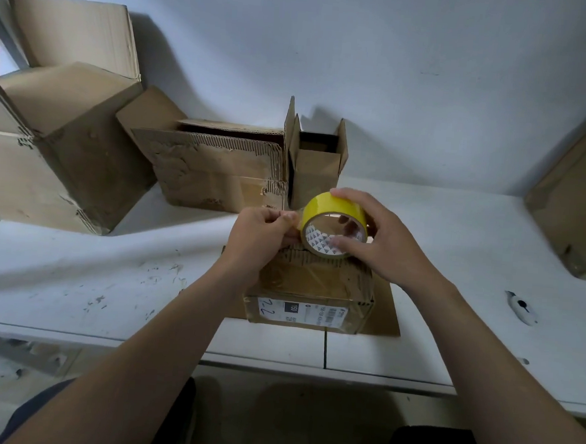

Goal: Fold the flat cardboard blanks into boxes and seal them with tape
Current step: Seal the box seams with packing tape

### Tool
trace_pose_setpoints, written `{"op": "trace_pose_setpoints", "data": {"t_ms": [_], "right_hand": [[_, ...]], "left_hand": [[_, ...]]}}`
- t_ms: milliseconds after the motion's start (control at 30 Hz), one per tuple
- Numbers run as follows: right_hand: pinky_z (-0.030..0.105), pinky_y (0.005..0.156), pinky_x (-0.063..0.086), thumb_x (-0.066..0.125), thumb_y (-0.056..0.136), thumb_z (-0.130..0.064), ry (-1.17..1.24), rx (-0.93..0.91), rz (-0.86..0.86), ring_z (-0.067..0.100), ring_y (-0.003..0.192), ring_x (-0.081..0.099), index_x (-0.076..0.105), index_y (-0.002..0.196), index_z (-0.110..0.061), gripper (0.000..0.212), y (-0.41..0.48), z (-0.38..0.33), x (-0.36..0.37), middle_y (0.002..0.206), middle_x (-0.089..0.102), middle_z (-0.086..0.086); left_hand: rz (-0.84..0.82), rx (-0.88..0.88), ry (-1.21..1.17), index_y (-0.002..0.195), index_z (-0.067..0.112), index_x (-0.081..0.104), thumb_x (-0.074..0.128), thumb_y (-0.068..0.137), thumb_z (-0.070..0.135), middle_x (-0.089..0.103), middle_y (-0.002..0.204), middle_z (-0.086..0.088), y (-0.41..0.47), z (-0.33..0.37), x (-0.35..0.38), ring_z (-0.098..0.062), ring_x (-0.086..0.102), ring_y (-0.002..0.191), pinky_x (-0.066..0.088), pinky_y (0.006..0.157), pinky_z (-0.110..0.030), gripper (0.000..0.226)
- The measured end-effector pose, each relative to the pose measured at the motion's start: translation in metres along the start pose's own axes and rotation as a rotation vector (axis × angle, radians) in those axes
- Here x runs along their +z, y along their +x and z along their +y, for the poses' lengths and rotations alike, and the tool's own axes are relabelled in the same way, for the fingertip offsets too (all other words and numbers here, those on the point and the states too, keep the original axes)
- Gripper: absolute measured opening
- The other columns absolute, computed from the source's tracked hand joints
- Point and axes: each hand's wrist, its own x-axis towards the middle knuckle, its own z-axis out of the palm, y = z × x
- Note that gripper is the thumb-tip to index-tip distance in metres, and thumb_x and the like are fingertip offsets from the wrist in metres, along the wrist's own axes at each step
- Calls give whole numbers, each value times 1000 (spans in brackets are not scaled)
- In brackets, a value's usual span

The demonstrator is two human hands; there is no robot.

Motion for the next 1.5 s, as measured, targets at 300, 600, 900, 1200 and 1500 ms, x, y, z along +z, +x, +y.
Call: {"op": "trace_pose_setpoints", "data": {"t_ms": [300,600,900,1200,1500], "right_hand": [[10,64,41,50,90,9,-245,-69,-17,5,96,47,47,132,-58,79,3,4,-16,102,46,0],[20,78,41,44,88,1,-336,-154,-44,11,97,42,53,139,-47,71,-6,0,-9,103,39,-6],[5,73,35,58,92,0,-214,-74,74,2,96,46,43,150,-39,71,-5,2,22,109,48,-2],[34,76,45,42,87,-11,-533,-298,48,20,106,42,57,136,-43,61,1,-20,31,116,45,1],[36,77,44,33,77,-4,-467,-201,131,18,105,39,65,130,-38,70,-3,-8,19,110,44,-2]], "left_hand": [[9,-18,-30,86,8,73,62,100,16,75,73,0,0,4,-12,-16,72,84,61,79,-33,20],[47,18,93,88,12,76,66,98,22,77,86,-9,-5,5,-29,-24,72,82,62,85,-48,17],[65,13,141,87,15,73,61,101,18,76,88,-4,-19,-9,-66,-14,68,87,57,80,-31,19],[139,31,174,89,18,73,61,100,24,77,86,2,-20,-24,-101,-17,69,97,56,86,-34,17],[170,-12,181,82,22,70,62,101,23,76,76,9,-10,-41,-119,-15,69,92,54,72,-26,20]]}}
